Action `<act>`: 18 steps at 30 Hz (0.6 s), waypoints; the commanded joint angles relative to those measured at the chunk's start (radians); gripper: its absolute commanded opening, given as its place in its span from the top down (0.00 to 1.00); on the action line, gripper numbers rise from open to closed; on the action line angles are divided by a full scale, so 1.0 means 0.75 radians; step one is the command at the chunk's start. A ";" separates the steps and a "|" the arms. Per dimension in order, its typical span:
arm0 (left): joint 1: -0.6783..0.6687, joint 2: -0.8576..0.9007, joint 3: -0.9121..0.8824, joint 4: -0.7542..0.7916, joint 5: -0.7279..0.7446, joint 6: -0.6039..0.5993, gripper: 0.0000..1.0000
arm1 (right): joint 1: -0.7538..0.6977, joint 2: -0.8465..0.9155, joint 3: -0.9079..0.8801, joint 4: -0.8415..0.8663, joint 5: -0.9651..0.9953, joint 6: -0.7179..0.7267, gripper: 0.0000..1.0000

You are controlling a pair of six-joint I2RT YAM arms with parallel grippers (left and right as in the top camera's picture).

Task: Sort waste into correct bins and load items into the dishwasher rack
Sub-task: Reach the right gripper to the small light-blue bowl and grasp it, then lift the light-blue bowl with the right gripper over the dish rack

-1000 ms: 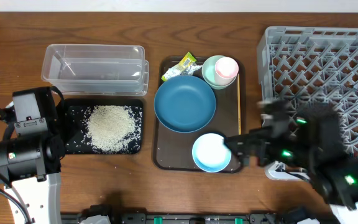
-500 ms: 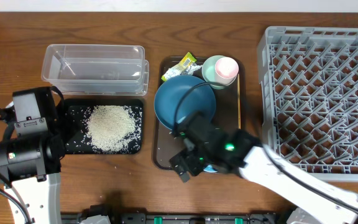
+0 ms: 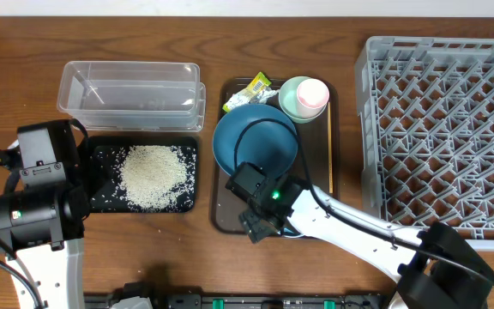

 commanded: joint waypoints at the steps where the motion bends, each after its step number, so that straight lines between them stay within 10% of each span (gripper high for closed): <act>1: 0.007 0.001 0.002 -0.005 -0.008 0.003 0.10 | 0.018 0.023 0.017 0.030 0.077 0.136 0.32; 18: 0.006 0.001 0.002 -0.005 -0.008 0.003 0.10 | 0.070 0.171 0.020 0.082 0.194 0.265 0.54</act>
